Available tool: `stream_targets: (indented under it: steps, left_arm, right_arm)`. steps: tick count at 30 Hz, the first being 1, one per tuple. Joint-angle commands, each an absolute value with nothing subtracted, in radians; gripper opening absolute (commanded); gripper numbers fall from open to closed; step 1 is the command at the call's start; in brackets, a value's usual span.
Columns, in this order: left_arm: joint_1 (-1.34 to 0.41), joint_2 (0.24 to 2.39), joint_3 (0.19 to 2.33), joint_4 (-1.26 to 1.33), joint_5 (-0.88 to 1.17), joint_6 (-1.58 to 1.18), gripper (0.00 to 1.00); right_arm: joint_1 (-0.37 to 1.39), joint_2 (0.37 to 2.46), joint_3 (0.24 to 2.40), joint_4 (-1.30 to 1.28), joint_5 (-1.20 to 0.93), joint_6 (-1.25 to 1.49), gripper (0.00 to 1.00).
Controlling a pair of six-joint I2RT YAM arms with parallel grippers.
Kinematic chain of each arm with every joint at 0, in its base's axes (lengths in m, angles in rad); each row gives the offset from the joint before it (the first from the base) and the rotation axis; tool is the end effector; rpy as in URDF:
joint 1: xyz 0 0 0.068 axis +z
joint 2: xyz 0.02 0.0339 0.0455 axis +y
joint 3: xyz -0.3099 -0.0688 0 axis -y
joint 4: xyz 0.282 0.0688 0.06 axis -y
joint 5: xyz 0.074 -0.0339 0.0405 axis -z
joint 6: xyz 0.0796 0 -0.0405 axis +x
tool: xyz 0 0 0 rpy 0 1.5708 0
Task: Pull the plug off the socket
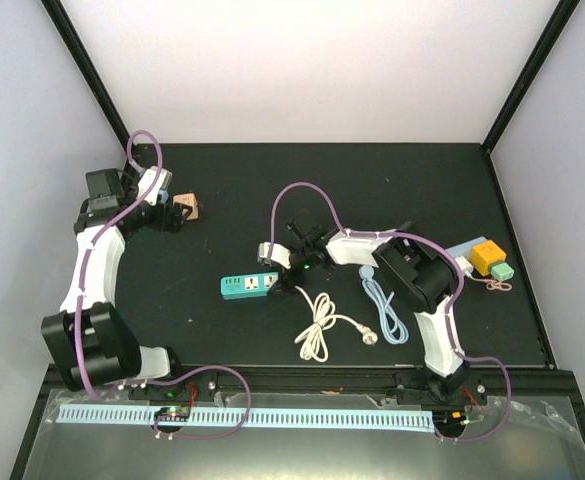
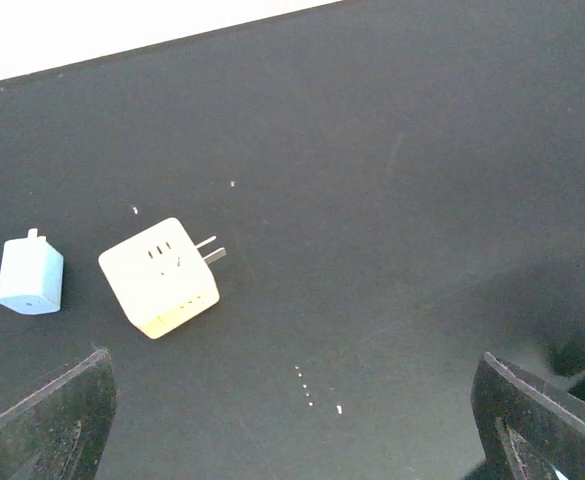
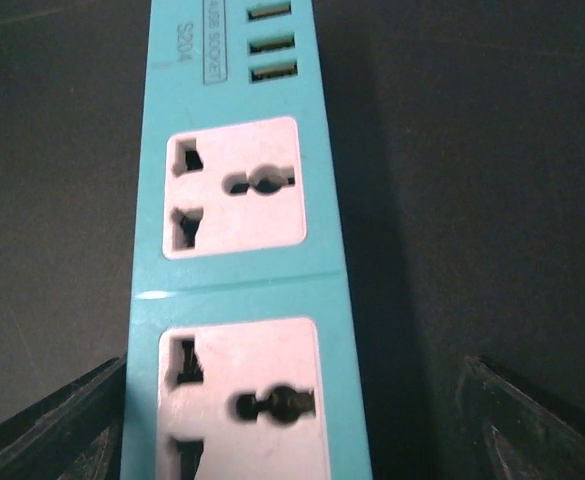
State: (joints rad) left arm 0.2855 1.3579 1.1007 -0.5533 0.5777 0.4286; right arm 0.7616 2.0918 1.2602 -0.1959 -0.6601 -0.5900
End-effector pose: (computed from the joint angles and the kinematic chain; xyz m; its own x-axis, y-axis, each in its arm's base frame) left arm 0.3380 0.0539 0.3008 -0.5804 0.1925 -0.7913 0.4028 0.9123 -0.0735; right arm 0.3132 0.3661 0.0971 -0.0839 -0.6872 -0.7216 -0.9883 -0.0354 0.1485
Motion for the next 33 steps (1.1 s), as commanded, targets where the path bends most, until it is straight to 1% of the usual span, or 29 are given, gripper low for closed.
stream_targets:
  steps: [1, 6, 11, 19, 25, 29, 33]
  left_arm:
    - [0.278, 1.259, 1.071, -0.580, 0.639, 0.458, 0.99]
    - [0.278, 1.168, 1.051, -0.602, 0.630, 0.420, 0.99]
    - [0.278, 1.069, 1.003, -0.570, 0.677, 0.400, 0.99]
    - [0.279, 0.923, 0.904, -0.485, 0.666, 0.356, 0.99]
    - [0.280, 0.885, 0.861, -0.437, 0.661, 0.333, 0.99]
    - [0.282, 0.876, 0.844, -0.422, 0.665, 0.325, 0.99]
    - [0.281, 0.876, 0.835, -0.415, 0.670, 0.321, 0.99]
  right_arm:
    - [0.759, 2.023, 1.301, -0.357, -0.584, -0.647, 0.88]
    - [0.758, 1.966, 1.324, -0.526, -0.531, -0.756, 0.82]
    - [0.757, 1.904, 1.250, -0.549, -0.448, -0.794, 0.78]
    - [0.759, 1.896, 1.256, -0.579, -0.329, -0.830, 0.63]
    - [0.768, 1.935, 1.289, -0.606, -0.309, -0.833, 0.59]
    - [0.798, 1.949, 1.274, -0.587, -0.308, -0.816, 0.58]
    - [0.820, 1.975, 1.287, -0.578, -0.284, -0.806, 0.53]
